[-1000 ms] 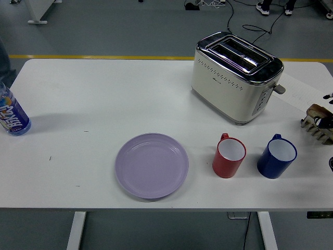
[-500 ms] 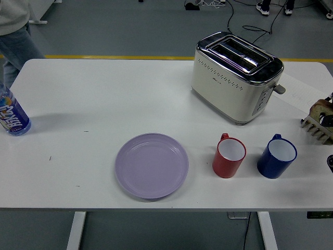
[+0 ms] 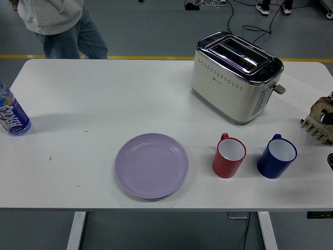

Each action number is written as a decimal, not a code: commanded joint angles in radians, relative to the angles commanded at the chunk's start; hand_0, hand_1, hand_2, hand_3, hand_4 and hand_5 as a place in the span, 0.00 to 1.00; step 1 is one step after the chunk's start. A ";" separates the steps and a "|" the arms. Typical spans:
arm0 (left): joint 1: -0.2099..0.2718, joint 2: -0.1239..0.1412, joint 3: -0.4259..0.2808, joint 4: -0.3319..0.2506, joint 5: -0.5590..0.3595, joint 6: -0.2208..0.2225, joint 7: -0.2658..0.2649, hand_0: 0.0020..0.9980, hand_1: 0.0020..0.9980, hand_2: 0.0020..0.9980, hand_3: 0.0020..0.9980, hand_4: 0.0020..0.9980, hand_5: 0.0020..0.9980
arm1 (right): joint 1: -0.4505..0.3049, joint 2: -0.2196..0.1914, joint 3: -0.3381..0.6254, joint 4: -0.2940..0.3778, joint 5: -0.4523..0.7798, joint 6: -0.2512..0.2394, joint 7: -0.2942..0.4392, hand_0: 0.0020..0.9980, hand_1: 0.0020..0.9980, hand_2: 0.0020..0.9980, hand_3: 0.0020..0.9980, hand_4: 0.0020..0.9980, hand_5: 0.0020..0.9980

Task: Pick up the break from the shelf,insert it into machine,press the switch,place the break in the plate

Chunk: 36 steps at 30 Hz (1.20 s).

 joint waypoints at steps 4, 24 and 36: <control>0.000 0.000 0.000 0.000 -0.001 0.000 0.000 0.66 0.55 0.55 0.59 0.42 0.86 | 0.004 -0.008 -0.007 0.001 0.002 -0.003 0.004 0.21 0.28 0.46 0.48 0.55 0.08; -0.003 0.004 -0.013 0.000 0.012 0.000 0.001 0.66 0.55 0.55 0.59 0.42 0.86 | 0.068 -0.203 -0.015 0.197 0.213 0.043 0.024 0.13 0.24 0.43 0.45 0.53 0.07; -0.008 0.009 -0.011 0.000 0.015 0.001 0.008 0.66 0.55 0.55 0.59 0.43 0.86 | 0.285 -0.352 -0.087 0.271 0.485 0.146 0.066 0.09 0.22 0.43 0.44 0.51 0.03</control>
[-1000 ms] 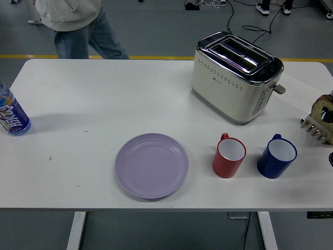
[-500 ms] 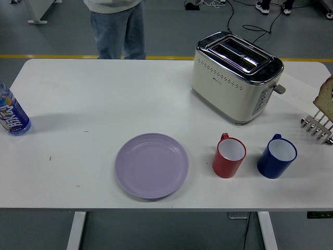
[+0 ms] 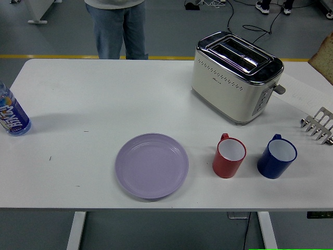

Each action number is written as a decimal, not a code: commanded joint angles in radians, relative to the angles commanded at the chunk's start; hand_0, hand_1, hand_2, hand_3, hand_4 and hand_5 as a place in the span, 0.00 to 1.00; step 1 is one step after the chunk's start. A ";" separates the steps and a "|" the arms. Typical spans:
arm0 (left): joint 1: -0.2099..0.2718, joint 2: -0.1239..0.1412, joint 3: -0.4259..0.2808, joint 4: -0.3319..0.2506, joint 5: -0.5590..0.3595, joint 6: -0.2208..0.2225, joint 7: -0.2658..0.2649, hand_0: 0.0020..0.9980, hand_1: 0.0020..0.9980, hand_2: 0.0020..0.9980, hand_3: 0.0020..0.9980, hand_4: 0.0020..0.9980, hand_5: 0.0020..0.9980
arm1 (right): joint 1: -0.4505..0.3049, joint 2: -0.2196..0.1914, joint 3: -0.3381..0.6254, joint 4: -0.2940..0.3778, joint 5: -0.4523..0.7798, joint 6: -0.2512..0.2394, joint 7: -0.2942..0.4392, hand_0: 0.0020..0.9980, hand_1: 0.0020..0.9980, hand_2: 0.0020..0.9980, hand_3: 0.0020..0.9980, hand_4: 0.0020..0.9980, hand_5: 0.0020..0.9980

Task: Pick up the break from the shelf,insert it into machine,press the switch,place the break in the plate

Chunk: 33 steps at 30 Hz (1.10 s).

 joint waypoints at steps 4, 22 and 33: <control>-0.001 0.002 0.003 0.000 -0.001 0.001 0.003 0.66 0.55 0.55 0.59 0.43 0.86 | 0.101 -0.020 -0.066 -0.037 0.094 0.041 0.032 0.09 0.22 0.43 0.44 0.51 0.03; 0.004 0.011 0.030 0.000 -0.028 0.005 0.008 0.66 0.55 0.55 0.59 0.42 0.85 | 0.512 0.188 -0.419 -0.354 0.144 0.064 0.122 0.09 0.22 0.43 0.44 0.50 0.03; 0.003 0.016 0.066 0.000 -0.062 0.022 0.003 0.66 0.54 0.54 0.59 0.42 0.86 | 0.627 0.364 -0.518 -0.591 0.173 0.024 0.201 0.08 0.22 0.42 0.44 0.50 0.04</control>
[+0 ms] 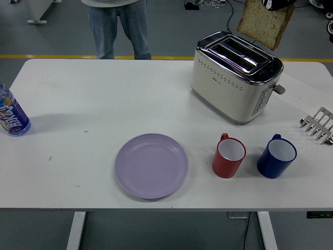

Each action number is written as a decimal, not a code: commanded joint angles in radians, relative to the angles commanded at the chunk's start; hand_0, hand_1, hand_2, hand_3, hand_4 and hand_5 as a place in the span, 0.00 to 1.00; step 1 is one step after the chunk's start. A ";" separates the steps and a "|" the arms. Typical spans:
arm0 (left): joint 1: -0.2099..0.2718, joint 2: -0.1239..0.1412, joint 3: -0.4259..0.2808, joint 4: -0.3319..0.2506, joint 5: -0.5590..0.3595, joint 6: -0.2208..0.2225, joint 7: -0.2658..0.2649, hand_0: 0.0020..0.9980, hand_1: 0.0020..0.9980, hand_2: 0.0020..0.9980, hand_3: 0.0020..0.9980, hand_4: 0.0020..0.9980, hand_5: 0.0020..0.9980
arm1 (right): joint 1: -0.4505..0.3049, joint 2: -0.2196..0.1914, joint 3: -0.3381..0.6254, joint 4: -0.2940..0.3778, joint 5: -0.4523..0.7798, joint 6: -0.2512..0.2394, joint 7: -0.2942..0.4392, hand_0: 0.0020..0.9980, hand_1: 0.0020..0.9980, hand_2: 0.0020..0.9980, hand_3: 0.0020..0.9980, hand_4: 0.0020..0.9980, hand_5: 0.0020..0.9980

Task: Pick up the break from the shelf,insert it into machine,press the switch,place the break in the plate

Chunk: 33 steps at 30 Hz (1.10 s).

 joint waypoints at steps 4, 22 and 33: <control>-0.004 0.001 0.007 0.000 -0.007 0.007 -0.002 0.66 0.54 0.54 0.59 0.42 0.86 | 0.024 0.060 -0.016 -0.084 0.012 -0.016 0.031 0.08 0.22 0.42 0.44 0.50 0.04; -0.014 0.002 0.019 0.000 -0.012 0.021 -0.003 0.66 0.54 0.53 0.58 0.43 0.86 | 0.024 0.173 -0.039 -0.271 0.013 -0.077 0.082 0.09 0.22 0.42 0.44 0.51 0.04; -0.014 0.001 0.016 0.000 -0.008 0.021 -0.001 0.66 0.53 0.53 0.58 0.42 0.84 | 0.012 0.193 -0.044 -0.309 0.012 -0.091 0.089 0.09 0.22 0.42 0.44 0.51 0.05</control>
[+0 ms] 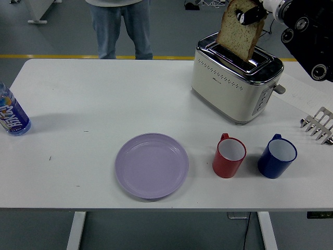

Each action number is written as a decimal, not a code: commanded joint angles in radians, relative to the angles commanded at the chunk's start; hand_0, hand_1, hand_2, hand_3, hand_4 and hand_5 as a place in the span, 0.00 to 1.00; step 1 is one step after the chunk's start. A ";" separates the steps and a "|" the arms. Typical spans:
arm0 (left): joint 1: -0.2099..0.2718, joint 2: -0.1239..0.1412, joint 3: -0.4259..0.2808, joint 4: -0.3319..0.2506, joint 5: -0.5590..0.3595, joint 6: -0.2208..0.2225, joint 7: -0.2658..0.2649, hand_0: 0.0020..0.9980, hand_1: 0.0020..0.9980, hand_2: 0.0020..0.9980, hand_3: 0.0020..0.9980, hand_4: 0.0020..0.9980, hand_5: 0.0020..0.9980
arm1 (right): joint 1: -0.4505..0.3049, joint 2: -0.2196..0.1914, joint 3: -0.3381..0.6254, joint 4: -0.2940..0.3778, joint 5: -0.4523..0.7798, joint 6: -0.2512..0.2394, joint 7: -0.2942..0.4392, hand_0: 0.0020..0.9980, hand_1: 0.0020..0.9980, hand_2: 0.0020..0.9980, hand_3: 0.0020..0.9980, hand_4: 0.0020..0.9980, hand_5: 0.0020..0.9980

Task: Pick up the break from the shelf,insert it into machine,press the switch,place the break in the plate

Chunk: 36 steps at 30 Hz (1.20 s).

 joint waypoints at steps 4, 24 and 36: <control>-0.002 0.000 0.002 0.000 -0.001 0.000 0.000 0.66 0.53 0.52 0.58 0.42 0.83 | -0.005 0.003 -0.004 -0.009 -0.003 -0.002 -0.002 0.09 0.22 0.43 0.44 0.51 0.05; -0.002 0.000 0.000 0.000 0.004 0.000 0.002 0.66 0.53 0.52 0.57 0.42 0.83 | -0.024 0.021 -0.020 -0.051 -0.014 -0.012 -0.004 0.08 0.22 0.43 0.44 0.51 0.04; -0.005 0.000 0.003 0.000 0.001 0.000 0.001 0.66 0.53 0.52 0.57 0.42 0.82 | -0.022 0.028 -0.031 -0.055 -0.035 0.008 -0.015 0.12 0.24 0.45 0.49 0.54 0.06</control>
